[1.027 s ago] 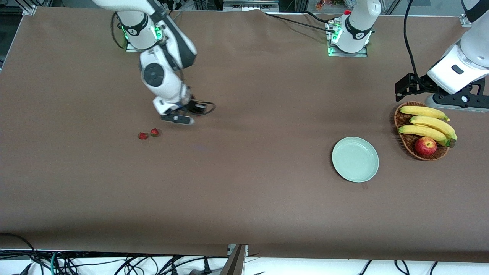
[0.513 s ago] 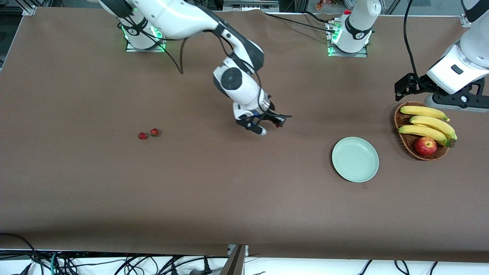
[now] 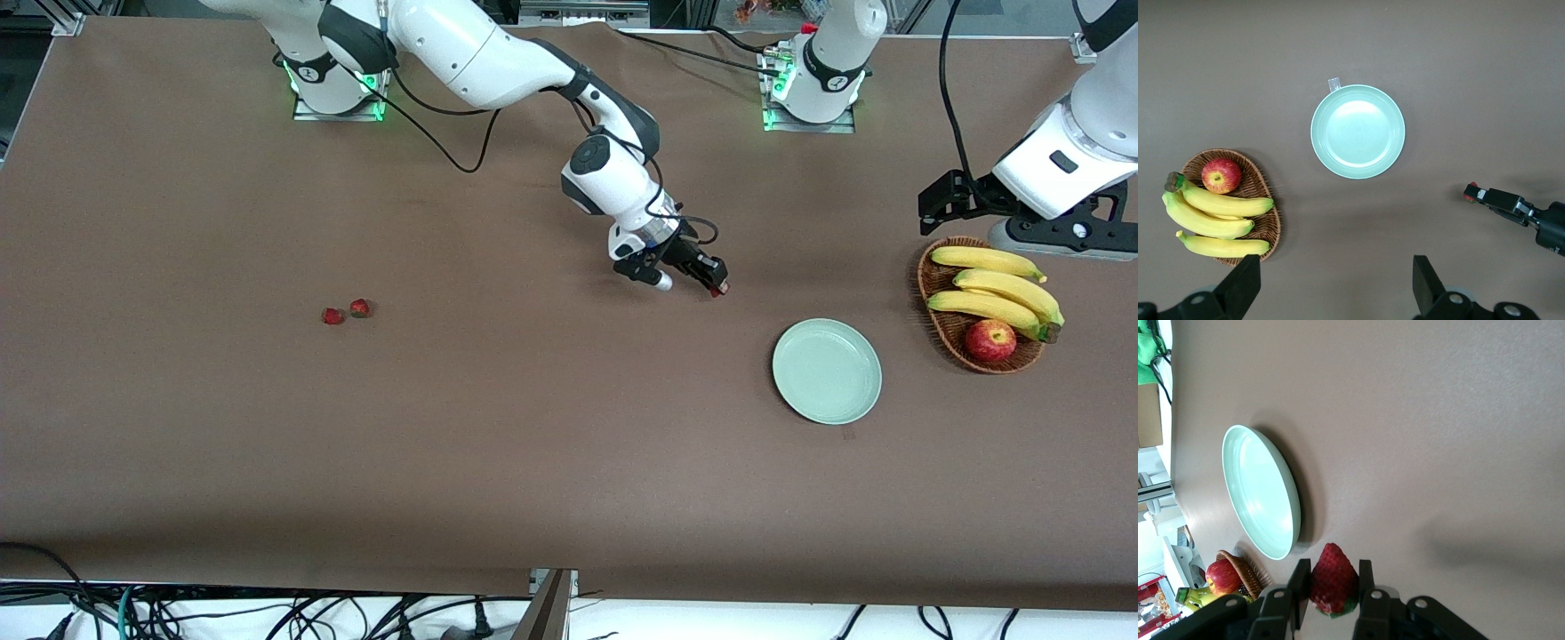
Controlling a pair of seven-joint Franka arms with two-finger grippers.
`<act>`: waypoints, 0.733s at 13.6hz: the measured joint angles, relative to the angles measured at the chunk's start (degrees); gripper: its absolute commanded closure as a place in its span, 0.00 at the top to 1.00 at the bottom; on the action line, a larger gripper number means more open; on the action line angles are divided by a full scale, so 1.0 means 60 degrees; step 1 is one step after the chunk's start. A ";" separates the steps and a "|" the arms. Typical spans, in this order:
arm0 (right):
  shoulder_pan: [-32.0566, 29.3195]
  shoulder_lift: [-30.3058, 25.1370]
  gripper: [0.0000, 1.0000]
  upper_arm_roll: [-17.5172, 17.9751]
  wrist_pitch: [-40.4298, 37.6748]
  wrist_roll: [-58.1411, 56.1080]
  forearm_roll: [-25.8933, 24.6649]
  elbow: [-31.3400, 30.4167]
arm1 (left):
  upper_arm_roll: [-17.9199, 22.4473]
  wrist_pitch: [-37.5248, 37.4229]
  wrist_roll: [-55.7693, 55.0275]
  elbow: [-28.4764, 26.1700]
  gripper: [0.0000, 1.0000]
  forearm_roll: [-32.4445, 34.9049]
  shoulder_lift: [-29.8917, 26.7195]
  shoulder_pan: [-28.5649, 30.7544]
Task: Collect all strawberries into plate
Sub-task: 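Carry the strawberry toward the green plate and release it beside it, then grasp the strawberry with the left gripper while the right gripper returns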
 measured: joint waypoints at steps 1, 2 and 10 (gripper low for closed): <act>0.0015 0.0000 0.82 -0.0064 0.0000 0.0017 0.0000 0.0051 | 0.0000 0.0000 0.0000 0.0000 1.00 -0.0005 0.0003 0.0000; -0.0002 0.0000 0.99 -0.0135 -0.0001 0.0017 0.0000 0.0096 | 0.0000 0.0000 0.0000 -0.0001 1.00 -0.0051 0.0016 0.0000; -0.1446 -0.0858 0.99 -0.0325 -0.4282 -0.1405 -0.0006 0.0492 | -0.0003 -0.0062 0.0000 -0.0163 1.00 -0.0212 0.1499 -0.0089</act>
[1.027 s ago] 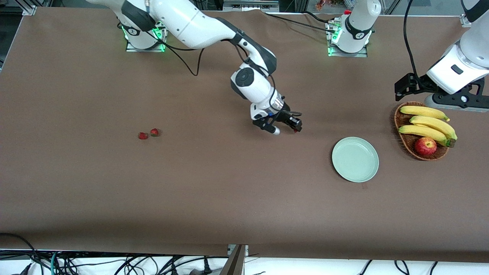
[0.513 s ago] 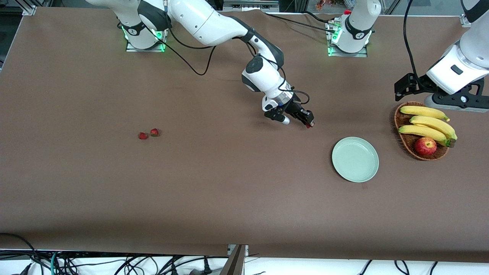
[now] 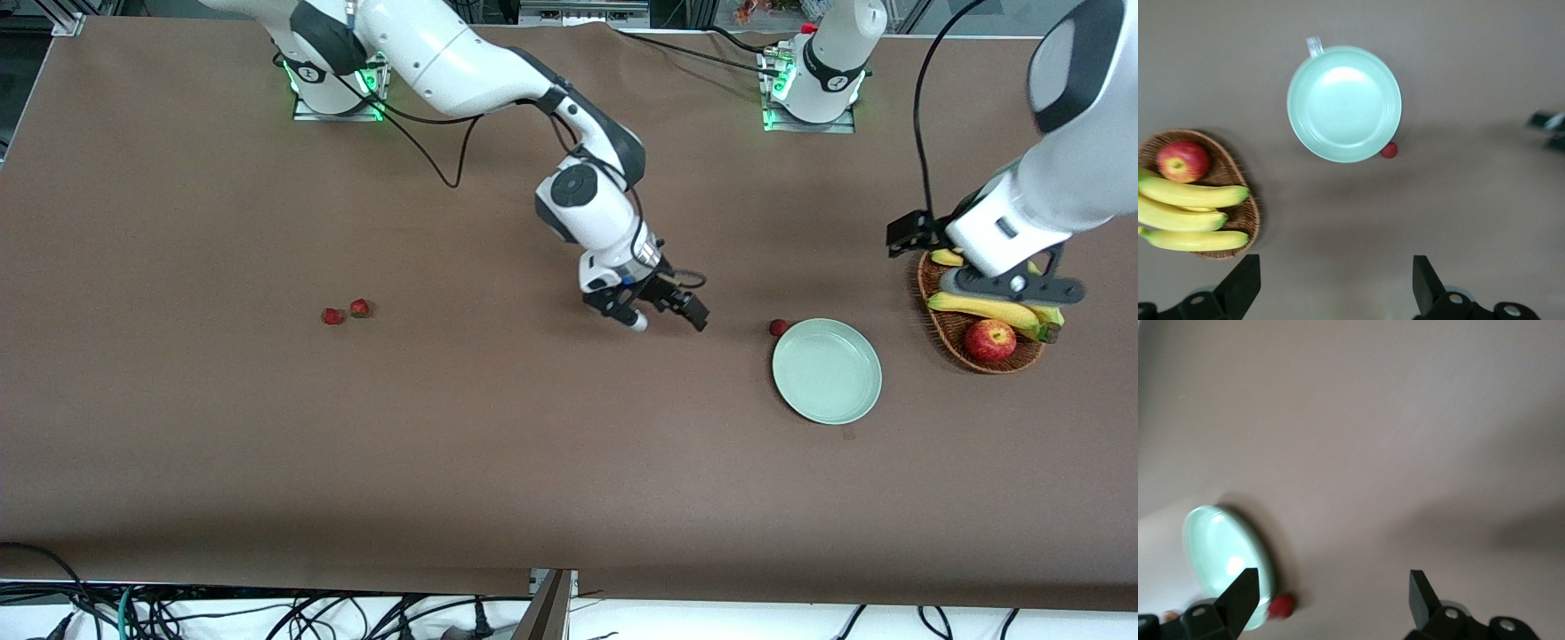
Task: Collect all strawberries into plate
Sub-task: 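Grasp the strawberry with the left gripper while the right gripper returns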
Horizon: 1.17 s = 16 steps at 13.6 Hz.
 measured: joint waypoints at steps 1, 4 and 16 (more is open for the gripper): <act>-0.0345 -0.0285 0.99 -0.0008 -0.0899 -0.0704 -0.0002 -0.0094 | -0.0003 0.0133 0.0000 -0.0049 1.00 -0.0006 0.0451 -0.0086; -0.1365 -0.1414 0.99 -0.0216 -0.2696 -0.3230 -0.0004 -0.1245 | -0.0030 0.1845 -0.0513 -0.0533 1.00 -0.0025 0.1639 -0.0599; -0.1697 -0.4220 0.98 -0.3283 -0.2181 -0.9593 -0.0038 -0.7789 | -0.0056 0.8988 -0.5314 -0.6023 1.00 0.1018 0.1308 -0.1442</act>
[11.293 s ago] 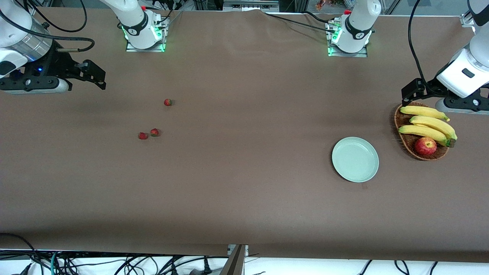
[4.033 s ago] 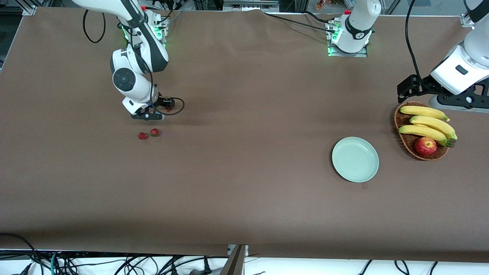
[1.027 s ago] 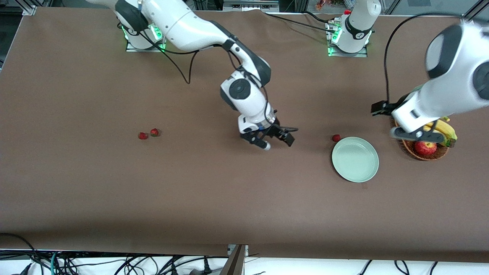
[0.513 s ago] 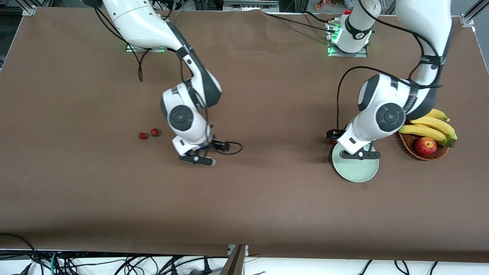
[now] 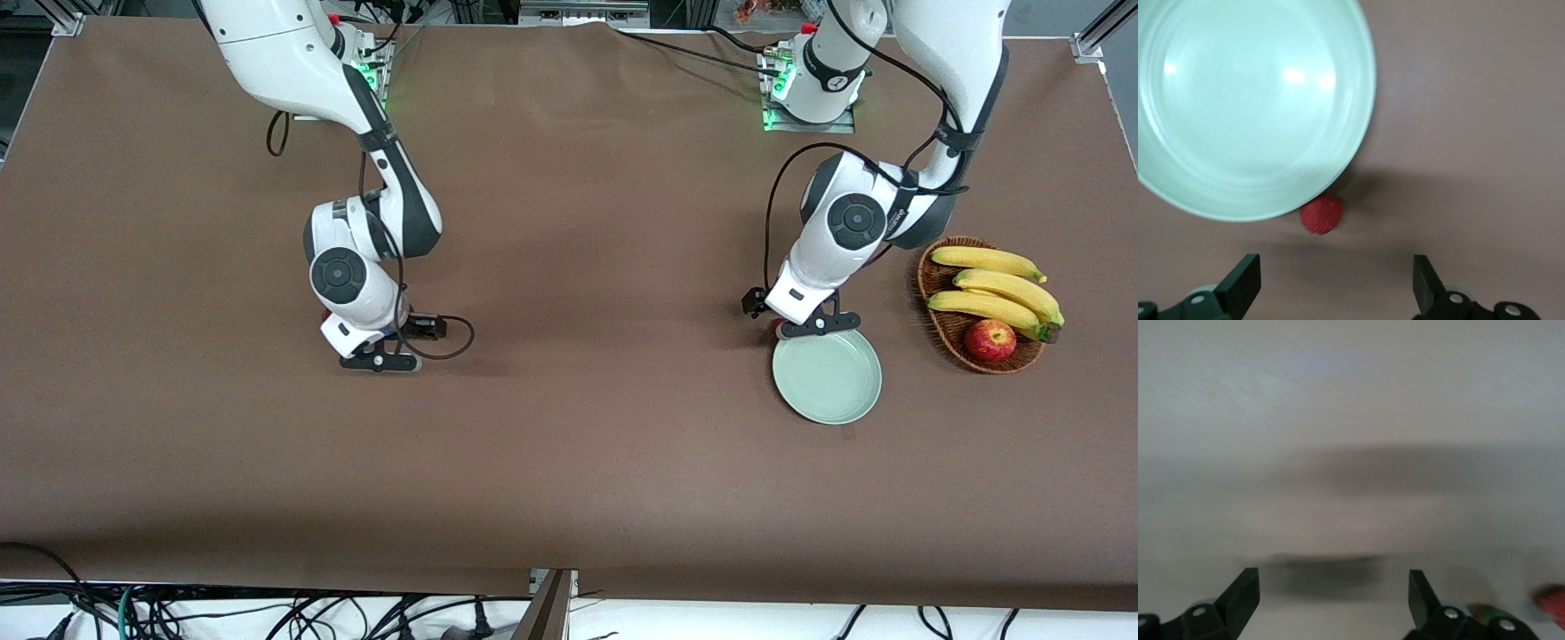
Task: Collect all strawberries into plate
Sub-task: 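Grasp the strawberry with the left gripper while the right gripper returns, then grasp a second strawberry with the right gripper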
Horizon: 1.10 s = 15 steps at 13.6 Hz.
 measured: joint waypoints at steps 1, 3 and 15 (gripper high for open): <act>0.0012 -0.0221 0.98 -0.0117 -0.0386 -0.0129 -0.0005 -0.0104 | -0.0004 0.0076 -0.0260 -0.0124 1.00 0.0247 0.0017 -0.0001; 0.0027 -0.0767 0.98 -0.0448 -0.1166 -0.0590 -0.0010 -0.0246 | -0.0004 0.0429 -0.0626 -0.0255 0.97 0.0737 0.0147 -0.0001; 0.0043 -0.1492 0.22 -0.0955 0.1928 -0.1694 -0.0011 -0.3301 | 0.0298 0.2670 -0.0770 -0.0233 0.25 0.1380 0.1133 0.0045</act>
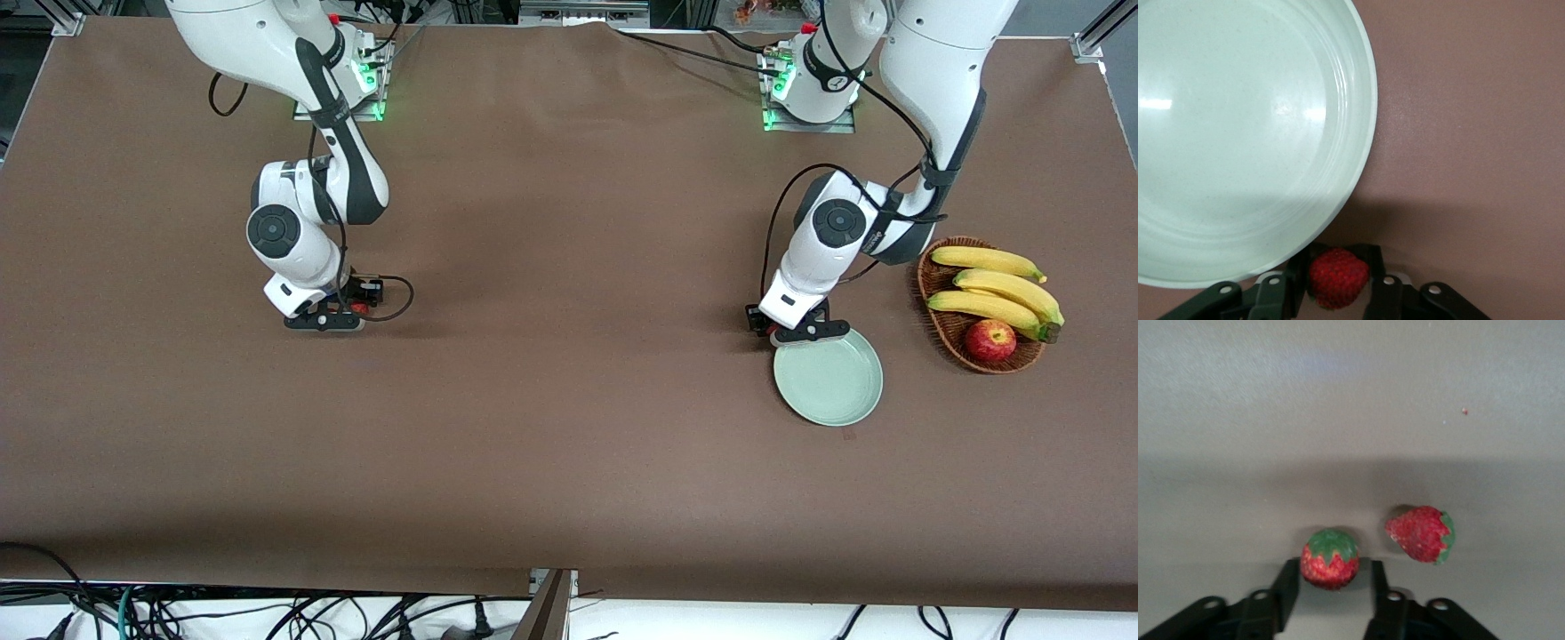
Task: Collect all strawberries into plate
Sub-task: 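Grasp a second strawberry with the right gripper, then carry the second strawberry toward the plate and release it on the table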
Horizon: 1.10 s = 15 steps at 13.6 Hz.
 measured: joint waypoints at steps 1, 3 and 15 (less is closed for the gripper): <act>0.0002 0.0000 0.14 0.0000 0.0005 0.0000 0.0000 0.0065 | 0.0021 -0.0006 0.0000 0.0001 0.21 0.0000 0.0001 0.0010; 0.0011 0.0001 0.12 0.0005 0.0012 0.0000 0.0000 0.0210 | 0.0035 -0.0129 0.0001 0.0026 0.21 0.0001 -0.0025 0.0029; 0.0634 0.2586 0.19 0.3116 -0.2238 0.6477 0.0024 0.7146 | -0.0323 -0.4607 0.1717 0.2563 0.23 0.0033 -0.0384 0.0782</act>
